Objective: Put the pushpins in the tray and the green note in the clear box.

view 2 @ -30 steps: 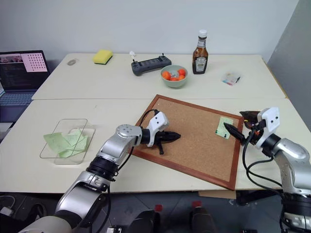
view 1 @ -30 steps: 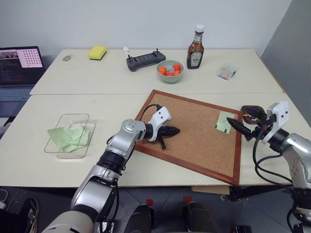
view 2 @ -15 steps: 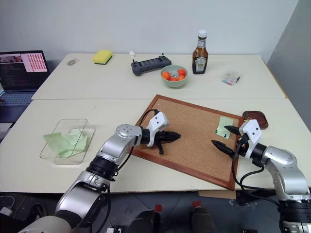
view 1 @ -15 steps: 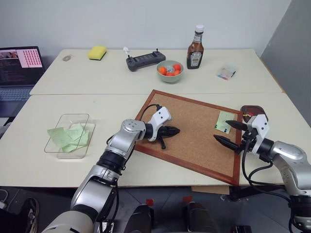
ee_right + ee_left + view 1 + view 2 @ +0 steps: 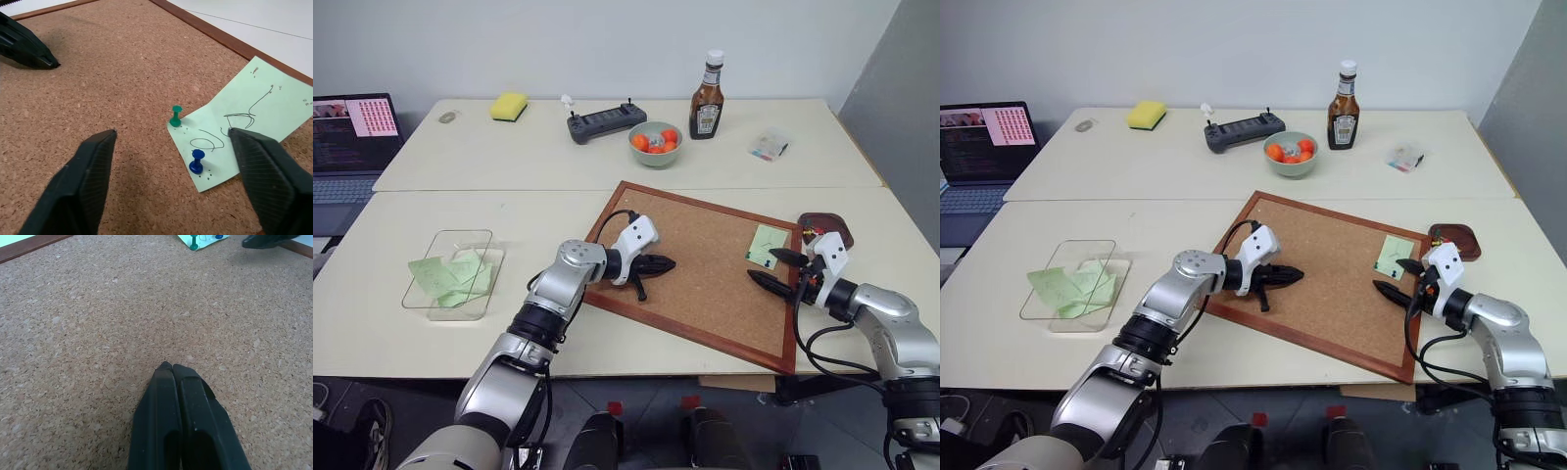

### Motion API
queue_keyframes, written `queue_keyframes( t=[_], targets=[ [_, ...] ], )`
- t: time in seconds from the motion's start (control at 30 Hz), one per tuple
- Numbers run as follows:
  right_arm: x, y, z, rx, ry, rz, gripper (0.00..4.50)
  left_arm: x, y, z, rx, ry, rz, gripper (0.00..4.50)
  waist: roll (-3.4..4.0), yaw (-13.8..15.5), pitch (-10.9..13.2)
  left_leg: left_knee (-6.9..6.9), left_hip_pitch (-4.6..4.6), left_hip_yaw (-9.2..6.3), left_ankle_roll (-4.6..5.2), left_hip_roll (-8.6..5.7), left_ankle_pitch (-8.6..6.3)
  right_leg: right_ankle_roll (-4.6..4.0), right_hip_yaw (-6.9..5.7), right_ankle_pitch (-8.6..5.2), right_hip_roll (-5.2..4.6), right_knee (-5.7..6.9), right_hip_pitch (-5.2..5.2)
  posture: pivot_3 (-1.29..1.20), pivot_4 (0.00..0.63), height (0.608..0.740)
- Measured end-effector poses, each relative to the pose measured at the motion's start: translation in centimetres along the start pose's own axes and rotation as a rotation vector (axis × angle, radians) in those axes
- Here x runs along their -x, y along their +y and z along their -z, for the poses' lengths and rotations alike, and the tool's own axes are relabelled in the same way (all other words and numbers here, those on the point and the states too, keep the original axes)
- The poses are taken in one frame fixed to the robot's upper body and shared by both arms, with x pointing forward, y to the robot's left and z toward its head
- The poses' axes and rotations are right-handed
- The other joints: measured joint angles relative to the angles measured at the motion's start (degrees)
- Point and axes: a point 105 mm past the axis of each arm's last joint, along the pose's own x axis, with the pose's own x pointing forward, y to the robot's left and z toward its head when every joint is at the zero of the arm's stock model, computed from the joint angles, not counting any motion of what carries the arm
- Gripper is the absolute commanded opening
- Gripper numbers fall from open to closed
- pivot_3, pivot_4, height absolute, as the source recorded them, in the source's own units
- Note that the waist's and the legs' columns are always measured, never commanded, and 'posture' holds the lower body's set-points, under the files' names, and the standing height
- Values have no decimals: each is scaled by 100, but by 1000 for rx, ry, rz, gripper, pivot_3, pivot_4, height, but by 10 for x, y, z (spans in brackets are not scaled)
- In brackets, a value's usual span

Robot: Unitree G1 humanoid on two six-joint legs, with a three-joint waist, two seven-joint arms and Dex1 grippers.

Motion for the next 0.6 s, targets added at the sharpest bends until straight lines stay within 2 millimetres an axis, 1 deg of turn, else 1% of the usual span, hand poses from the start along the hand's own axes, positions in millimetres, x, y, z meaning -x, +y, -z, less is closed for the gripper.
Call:
queue_keyframes(
  t=[0.17,0.23,0.43,0.47,0.53,0.6],
  targets=[
    [0,-2,3,-7,8,7,1999,0,0,0,2,2,0,0,0,0,0,0,0,0,0,0,0,0,0,0,0,0,0,0,150,740],
    [-1,-2,3,-9,7,6,1719,0,0,0,2,2,0,0,0,0,0,0,0,0,0,0,0,0,0,0,0,0,0,0,150,740],
    [-1,-5,4,-1,9,25,674,0,0,0,2,3,0,0,0,0,0,0,0,0,0,0,0,0,0,0,0,0,0,0,150,740],
    [-1,-5,4,-1,7,26,407,0,0,0,2,3,0,0,0,0,0,0,0,0,0,0,0,0,0,0,0,0,0,0,150,740],
    [-2,-6,3,2,4,31,121,0,0,0,3,3,0,0,0,0,0,0,0,1,0,0,0,0,1,0,0,0,0,0,150,740],
    [-2,-7,3,4,5,34,48,0,0,0,3,3,1,0,0,0,0,0,0,0,0,0,0,0,0,0,0,0,0,0,150,740]
  ],
)
